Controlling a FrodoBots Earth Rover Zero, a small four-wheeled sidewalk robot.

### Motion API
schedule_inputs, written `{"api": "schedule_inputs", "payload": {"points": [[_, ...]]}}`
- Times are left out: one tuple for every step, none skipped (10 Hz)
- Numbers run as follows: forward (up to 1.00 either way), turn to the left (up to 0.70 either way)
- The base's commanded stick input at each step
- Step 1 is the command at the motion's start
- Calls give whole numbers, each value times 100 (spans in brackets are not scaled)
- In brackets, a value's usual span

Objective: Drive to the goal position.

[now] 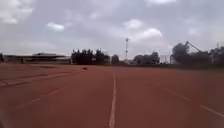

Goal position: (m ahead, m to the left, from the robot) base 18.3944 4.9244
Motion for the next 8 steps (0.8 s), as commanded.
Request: {"api": "schedule_inputs", "payload": {"points": [[45, 0], [45, 0], [45, 0], [45, 0], [45, 0], [45, 0], [45, 0], [45, 0]]}}
